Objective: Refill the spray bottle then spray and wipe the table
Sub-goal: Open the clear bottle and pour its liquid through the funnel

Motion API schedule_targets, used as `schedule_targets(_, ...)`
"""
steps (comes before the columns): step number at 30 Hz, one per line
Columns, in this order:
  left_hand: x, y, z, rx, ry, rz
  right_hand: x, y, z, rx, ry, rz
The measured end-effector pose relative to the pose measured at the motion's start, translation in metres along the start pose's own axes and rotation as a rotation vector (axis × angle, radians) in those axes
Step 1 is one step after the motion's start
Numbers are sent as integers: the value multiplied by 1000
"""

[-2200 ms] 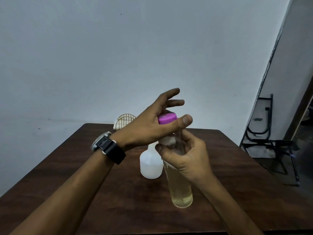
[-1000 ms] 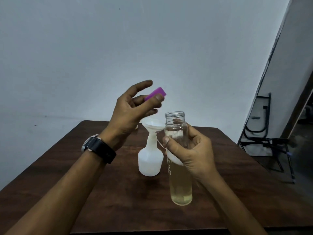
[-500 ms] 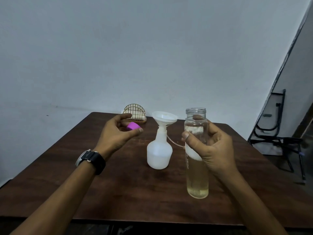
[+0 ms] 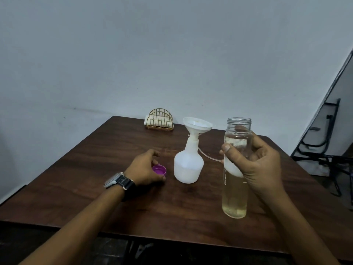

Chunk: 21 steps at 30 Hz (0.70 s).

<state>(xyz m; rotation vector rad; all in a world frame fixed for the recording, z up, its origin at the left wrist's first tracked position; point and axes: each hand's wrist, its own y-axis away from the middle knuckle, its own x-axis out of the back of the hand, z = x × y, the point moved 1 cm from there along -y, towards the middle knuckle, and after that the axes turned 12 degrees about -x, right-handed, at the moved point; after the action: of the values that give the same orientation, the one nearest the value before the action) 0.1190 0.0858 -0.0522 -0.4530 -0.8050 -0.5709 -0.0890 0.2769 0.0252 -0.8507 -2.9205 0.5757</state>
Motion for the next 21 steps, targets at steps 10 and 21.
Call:
schedule_targets(10,24,-19,61,-276,518,257,12,-8,-2,35,13,-31)
schedule_targets(21,31,-63,111,-342,398,232,20,-29,4,26,94,-34)
